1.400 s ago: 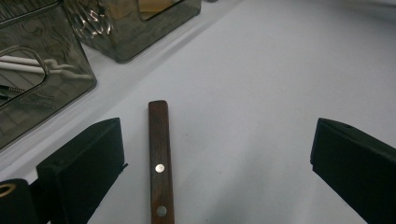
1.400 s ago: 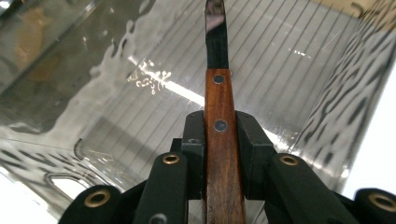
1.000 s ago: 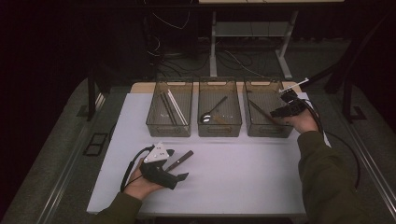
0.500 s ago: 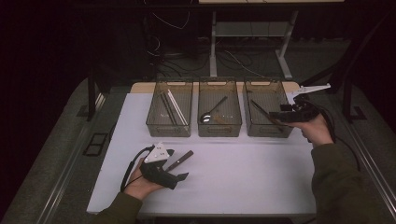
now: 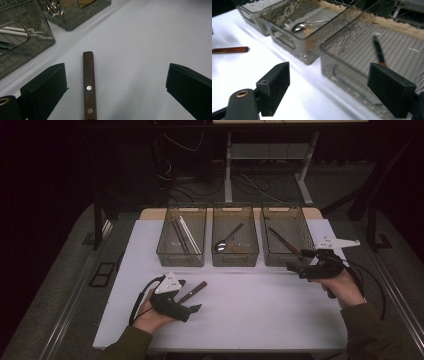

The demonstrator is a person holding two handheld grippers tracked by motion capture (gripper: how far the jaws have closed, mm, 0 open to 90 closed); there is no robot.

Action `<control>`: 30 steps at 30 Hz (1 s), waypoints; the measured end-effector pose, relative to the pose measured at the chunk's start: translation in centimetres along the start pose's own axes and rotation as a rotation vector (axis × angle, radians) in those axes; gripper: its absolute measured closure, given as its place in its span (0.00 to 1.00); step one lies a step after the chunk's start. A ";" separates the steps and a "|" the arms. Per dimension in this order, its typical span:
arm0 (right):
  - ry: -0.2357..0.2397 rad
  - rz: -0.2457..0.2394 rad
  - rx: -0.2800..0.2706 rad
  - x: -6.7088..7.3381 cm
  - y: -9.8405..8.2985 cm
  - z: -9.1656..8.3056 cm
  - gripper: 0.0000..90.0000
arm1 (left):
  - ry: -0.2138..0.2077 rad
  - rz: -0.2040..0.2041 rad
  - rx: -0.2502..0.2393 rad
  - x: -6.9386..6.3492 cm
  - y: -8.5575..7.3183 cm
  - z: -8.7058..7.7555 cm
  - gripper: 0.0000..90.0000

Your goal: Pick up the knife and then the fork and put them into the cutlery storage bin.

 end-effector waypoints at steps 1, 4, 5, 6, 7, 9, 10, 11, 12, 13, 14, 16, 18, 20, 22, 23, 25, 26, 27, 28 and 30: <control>-0.001 0.002 -0.001 0.2 -0.4 -0.1 0.20 | 0.001 0.000 0.005 0.0 0.0 0.0 0.02; -0.006 0.003 -0.011 0.7 -1.8 -0.2 0.19 | 0.012 0.003 0.016 0.2 0.0 0.0 0.03; -0.001 0.003 -0.013 1.0 -2.3 -0.2 0.19 | 0.016 -0.004 0.015 0.2 0.0 0.0 0.04; 0.002 0.002 -0.012 1.2 -2.8 -0.2 0.19 | 0.021 -0.005 0.019 0.3 -0.1 0.0 0.04; 0.007 0.000 -0.017 1.4 -3.2 -0.3 0.19 | 0.024 -0.008 0.017 0.4 0.0 0.0 0.05; 0.019 -0.004 -0.015 1.9 -3.9 -0.3 0.19 | 0.034 -0.003 0.031 0.7 -0.1 0.0 0.07; 0.022 -0.006 -0.019 2.2 -4.2 -0.4 0.19 | 0.040 -0.012 0.026 0.8 -0.1 0.0 0.07; 0.026 -0.008 -0.025 2.5 -4.5 -0.4 0.19 | 0.044 -0.018 0.029 0.9 -0.1 0.0 0.08; 0.030 -0.009 -0.027 2.8 -4.8 -0.4 0.19 | 0.048 -0.017 0.032 1.0 -0.1 0.0 0.10; 0.033 -0.010 -0.033 3.0 -5.1 -0.4 0.19 | 0.051 -0.013 0.035 1.1 -0.1 0.0 0.12; 0.036 -0.008 -0.035 3.3 -5.2 -0.4 0.19 | 0.057 -0.015 0.039 1.2 -0.1 -0.1 0.13; 0.039 -0.015 -0.039 3.9 -5.8 -0.3 0.19 | 0.070 -0.008 0.053 1.4 -0.1 -0.1 0.16; 0.067 -0.021 -0.032 4.6 -6.2 -0.3 0.19 | 0.082 -0.003 0.069 1.7 -0.2 -0.1 0.17; 0.084 -0.024 -0.022 5.2 -6.6 -0.3 0.19 | 0.091 -0.008 0.079 1.9 -0.2 0.0 0.20; 0.089 -0.036 -0.010 5.6 -7.0 -0.2 0.19 | 0.090 -0.019 0.097 2.1 -0.3 0.2 0.24; 0.089 -0.043 -0.003 5.8 -7.2 -0.1 0.19 | 0.087 -0.019 0.105 2.2 -0.4 0.3 0.29; 0.097 -0.059 0.009 6.1 -7.4 0.1 0.19 | 0.098 -0.027 0.130 2.5 -0.5 0.4 0.34; 0.098 -0.062 0.012 6.1 -7.5 0.2 0.19 | 0.097 -0.032 0.142 2.6 -0.5 0.5 0.36; 0.097 -0.058 0.010 6.1 -7.5 0.3 0.19 | 0.092 -0.039 0.152 2.8 -0.6 0.7 0.39; 0.098 -0.059 0.013 6.2 -7.5 0.3 0.19 | 0.092 -0.046 0.165 2.9 -0.7 0.8 0.42; 0.098 -0.061 0.014 6.2 -7.5 0.3 0.19 | 0.090 -0.061 0.198 3.1 -1.0 0.9 0.47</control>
Point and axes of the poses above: each handheld gripper's, and its own axes: z roughly forward along the jaws, y roughly out of its top, x roughly to its left, the point moved 6 cm from there along z, roughly forward along the jaws
